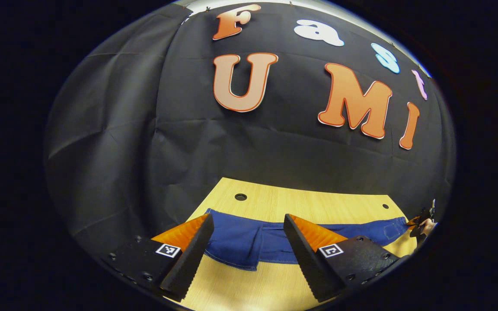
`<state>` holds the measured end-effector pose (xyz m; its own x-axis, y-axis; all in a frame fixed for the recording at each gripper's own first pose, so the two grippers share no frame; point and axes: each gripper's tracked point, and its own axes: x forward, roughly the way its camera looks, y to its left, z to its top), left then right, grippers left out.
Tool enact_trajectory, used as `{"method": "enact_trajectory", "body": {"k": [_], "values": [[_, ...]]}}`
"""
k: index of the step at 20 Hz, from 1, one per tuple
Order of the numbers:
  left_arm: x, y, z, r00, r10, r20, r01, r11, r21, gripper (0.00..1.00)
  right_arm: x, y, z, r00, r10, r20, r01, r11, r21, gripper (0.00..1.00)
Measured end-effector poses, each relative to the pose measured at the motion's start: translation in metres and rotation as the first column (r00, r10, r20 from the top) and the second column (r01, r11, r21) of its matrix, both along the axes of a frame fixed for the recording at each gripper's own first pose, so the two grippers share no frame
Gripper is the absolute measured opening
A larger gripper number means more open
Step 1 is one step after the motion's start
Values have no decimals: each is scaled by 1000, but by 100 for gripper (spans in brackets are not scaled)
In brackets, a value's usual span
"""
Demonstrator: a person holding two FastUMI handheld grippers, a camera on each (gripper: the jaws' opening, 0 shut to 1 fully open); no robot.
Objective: Grasp the waist and the cuffs of the jeans and fold them to make the two legs overlap; first hold the waist and fold one-third of the jeans toward the cuffs, then hold the cuffs and fold the remaining one-third in the same direction to finish folding.
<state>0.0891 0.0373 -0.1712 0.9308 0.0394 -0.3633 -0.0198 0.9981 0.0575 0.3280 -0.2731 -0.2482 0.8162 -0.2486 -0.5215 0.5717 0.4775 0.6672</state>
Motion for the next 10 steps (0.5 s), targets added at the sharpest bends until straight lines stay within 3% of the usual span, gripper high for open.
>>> {"method": "enact_trajectory", "body": {"k": [5,8,10], "values": [[14,27,8,998,-55,22,56,998,-25,100,-13,60,104,981,127,147,-99,978,-186,0],[21,52,11,997,-76,35,77,996,-38,100,-14,131,159,951,221,215,-165,954,-249,0],[23,74,17,995,-91,47,93,995,-44,100,0,201,181,926,282,251,-213,939,-268,0]]}}
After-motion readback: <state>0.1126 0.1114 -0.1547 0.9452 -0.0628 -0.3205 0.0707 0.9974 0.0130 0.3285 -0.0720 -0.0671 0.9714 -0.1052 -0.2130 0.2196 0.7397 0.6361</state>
